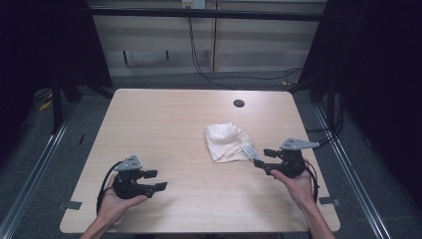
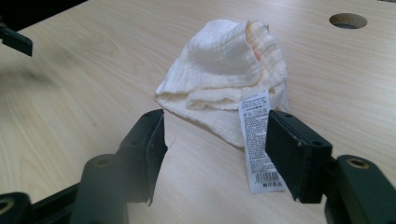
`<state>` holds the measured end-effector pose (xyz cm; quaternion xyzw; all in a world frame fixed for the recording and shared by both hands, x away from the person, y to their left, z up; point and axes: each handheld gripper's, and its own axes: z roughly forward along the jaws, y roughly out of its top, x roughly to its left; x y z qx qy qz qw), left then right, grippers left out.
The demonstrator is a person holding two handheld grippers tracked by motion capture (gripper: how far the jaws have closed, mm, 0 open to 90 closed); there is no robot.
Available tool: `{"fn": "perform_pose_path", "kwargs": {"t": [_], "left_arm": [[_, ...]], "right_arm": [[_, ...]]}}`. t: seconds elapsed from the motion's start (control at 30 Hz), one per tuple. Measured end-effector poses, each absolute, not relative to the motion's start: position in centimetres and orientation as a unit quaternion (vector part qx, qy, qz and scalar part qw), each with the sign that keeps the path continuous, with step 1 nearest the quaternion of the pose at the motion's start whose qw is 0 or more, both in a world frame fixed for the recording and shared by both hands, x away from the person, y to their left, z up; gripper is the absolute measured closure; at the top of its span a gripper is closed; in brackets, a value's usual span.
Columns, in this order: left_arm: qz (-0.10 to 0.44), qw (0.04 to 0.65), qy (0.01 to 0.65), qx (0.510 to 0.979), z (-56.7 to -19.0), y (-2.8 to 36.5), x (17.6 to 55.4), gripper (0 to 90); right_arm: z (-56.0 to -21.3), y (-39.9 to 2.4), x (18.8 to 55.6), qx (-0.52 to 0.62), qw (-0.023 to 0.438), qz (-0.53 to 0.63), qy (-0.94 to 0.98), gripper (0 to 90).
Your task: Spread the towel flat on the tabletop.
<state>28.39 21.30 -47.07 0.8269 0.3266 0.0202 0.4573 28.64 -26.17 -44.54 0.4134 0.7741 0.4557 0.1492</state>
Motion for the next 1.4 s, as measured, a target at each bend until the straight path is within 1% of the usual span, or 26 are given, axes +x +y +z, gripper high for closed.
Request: {"fn": "perform_pose_path", "kwargs": {"t": [0.03,0.1,0.2,0.23,0.27,0.3,0.37,0.4,0.43,0.53,0.6,0.63,0.67,0.7,0.73,0.8,0.83,0.87,0.97,1.0,1.03,1.1,1.17,1.3,1.33,1.4], "left_arm": [[0.016,0.459,0.321,0.828,-46.9,21.2,28.4,38.2],[0.017,0.460,0.319,0.828,-46.9,21.1,28.3,38.9],[0.026,0.467,0.313,0.827,-46.9,21.1,28.4,42.4],[0.026,0.467,0.313,0.827,-46.9,21.1,28.4,46.9],[0.032,0.470,0.307,0.827,-46.9,21.2,28.3,46.9],[0.036,0.472,0.305,0.826,-46.8,21.2,28.2,51.9],[0.044,0.480,0.299,0.823,-46.8,21.3,28.2,53.7],[0.054,0.485,0.296,0.821,-46.7,21.5,28.2,57.5],[0.054,0.485,0.296,0.821,-46.7,21.5,28.2,57.5],[0.050,0.502,0.295,0.811,-46.7,21.8,28.3,53.9],[0.052,0.509,0.304,0.803,-46.5,22.1,28.2,54.0],[0.049,0.513,0.302,0.802,-46.5,22.1,28.1,53.9],[0.057,0.512,0.303,0.802,-46.4,22.2,28.1,52.2],[0.059,0.515,0.297,0.802,-46.4,22.1,28.1,52.2],[0.050,0.517,0.291,0.804,-46.5,22.1,28.2,52.4],[0.044,0.502,0.293,0.812,-46.6,21.7,28.2,52.5],[0.044,0.502,0.293,0.812,-46.6,21.7,28.2,52.9],[0.050,0.493,0.296,0.817,-46.6,21.5,28.4,53.0],[0.049,0.488,0.300,0.818,-46.5,21.4,28.5,51.3],[0.047,0.482,0.297,0.823,-46.6,21.3,28.5,48.8],[0.053,0.475,0.294,0.828,-46.6,21.2,28.4,49.0],[0.034,0.473,0.298,0.828,-46.6,21.1,28.4,42.5],[0.035,0.472,0.299,0.828,-46.7,21.1,28.4,40.9],[0.038,0.468,0.305,0.829,-46.7,21.2,28.4,35.3],[0.044,0.463,0.305,0.831,-46.8,21.2,28.4,32.7],[0.042,0.462,0.310,0.830,-46.9,21.3,28.4,29.0]], "right_arm": [[-44.7,-25.8,29.1,0.415,0.151,0.463,0.769,43.8],[-44.9,-25.6,29.3,0.413,0.145,0.463,0.771,43.7],[-45.1,-25.0,30.4,0.409,0.138,0.454,0.779,43.2],[-45.1,-25.0,30.4,0.409,0.138,0.454,0.779,43.2],[-45.1,-24.8,30.7,0.409,0.139,0.454,0.779,43.2],[-45.0,-24.7,31.0,0.407,0.135,0.454,0.781,43.2],[-44.7,-24.5,31.6,0.405,0.144,0.455,0.780,43.2],[-44.4,-24.4,32.3,0.402,0.152,0.463,0.775,42.7],[-44.3,-24.3,32.7,0.400,0.152,0.461,0.777,42.3],[-44.1,-24.1,33.4,0.400,0.152,0.458,0.779,41.9],[-44.0,-24.0,34.2,0.400,0.149,0.452,0.783,41.7],[-43.9,-23.9,34.5,0.403,0.148,0.449,0.784,41.5],[-43.9,-23.7,35.2,0.402,0.144,0.441,0.789,40.6],[-43.9,-23.7,35.2,0.402,0.144,0.441,0.789,40.6],[-43.9,-23.6,35.6,0.400,0.142,0.438,0.793,40.6],[-44.0,-23.2,36.8,0.398,0.145,0.424,0.801,39.9],[-44.0,-23.2,36.8,0.398,0.145,0.424,0.801,39.9],[-44.1,-23.0,37.7,0.402,0.153,0.415,0.802,39.5],[-44.4,-23.0,38.5,0.406,0.144,0.413,0.802,39.3],[-44.8,-23.0,39.2,0.408,0.139,0.409,0.804,39.0],[-45.0,-23.0,39.5,0.407,0.134,0.408,0.806,38.7],[-45.6,-22.9,40.1,0.408,0.128,0.404,0.809,36.4],[-46.1,-22.8,40.5,0.412,0.119,0.397,0.811,34.2],[-47.2,-22.3,41.0,0.408,0.096,0.398,0.816,33.9],[-47.6,-22.1,41.1,0.408,0.093,0.392,0.819,33.9],[-48.5,-21.8,41.2,0.410,0.072,0.390,0.822,35.3]]}}
